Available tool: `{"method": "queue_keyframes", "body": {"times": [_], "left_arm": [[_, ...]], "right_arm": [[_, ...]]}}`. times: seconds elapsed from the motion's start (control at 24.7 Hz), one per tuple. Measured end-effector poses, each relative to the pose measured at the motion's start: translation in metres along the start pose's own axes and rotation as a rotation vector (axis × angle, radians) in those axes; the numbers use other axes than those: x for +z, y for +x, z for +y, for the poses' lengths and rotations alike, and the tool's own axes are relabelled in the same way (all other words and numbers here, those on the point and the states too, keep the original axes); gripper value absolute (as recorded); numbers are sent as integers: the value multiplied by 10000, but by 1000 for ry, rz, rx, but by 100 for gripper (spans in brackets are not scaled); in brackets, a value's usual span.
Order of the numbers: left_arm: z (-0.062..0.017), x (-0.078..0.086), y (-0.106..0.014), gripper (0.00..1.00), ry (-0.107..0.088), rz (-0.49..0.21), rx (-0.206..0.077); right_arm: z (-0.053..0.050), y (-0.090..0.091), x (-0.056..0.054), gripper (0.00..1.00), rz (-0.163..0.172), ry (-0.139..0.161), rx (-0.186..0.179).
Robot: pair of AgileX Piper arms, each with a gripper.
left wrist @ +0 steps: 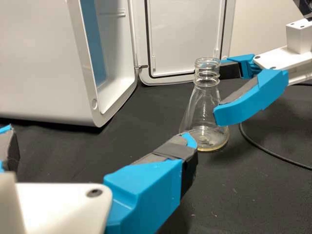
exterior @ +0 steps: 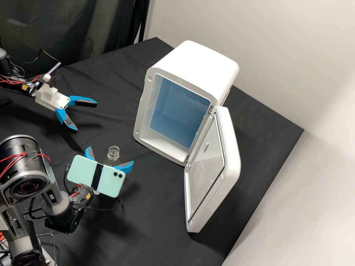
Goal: Place the flask in the incubator
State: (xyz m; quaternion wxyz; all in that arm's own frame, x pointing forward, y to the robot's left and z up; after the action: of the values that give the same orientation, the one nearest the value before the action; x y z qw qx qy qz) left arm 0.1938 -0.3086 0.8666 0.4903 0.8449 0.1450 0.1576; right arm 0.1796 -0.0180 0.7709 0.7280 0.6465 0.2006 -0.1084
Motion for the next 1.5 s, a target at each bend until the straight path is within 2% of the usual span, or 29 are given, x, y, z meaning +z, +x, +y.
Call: {"method": "queue_keyframes", "body": {"times": [0.2,0.28,0.45,0.61,0.89,0.97,1.26,1.5], "left_arm": [[0,0,0,100,0,0,0],[0,-2,-1,100,0,0,0],[0,0,-1,100,1,-1,-1],[0,0,-1,100,1,-2,-1],[0,0,-1,100,1,-2,-1],[0,0,-1,100,1,-2,-1],[0,0,-1,100,1,-2,-1],[0,0,-1,100,1,-2,-1]], "right_arm": [[-63,49,-85,100,42,-9,-37],[-74,61,-104,100,47,-8,-39],[-80,80,-124,100,45,-2,-32],[-30,103,-176,100,64,-21,-4],[14,142,-208,100,78,-32,16],[15,162,-231,100,89,-35,16],[7,177,-248,100,93,-33,15],[-17,199,-211,100,82,-11,8]]}}
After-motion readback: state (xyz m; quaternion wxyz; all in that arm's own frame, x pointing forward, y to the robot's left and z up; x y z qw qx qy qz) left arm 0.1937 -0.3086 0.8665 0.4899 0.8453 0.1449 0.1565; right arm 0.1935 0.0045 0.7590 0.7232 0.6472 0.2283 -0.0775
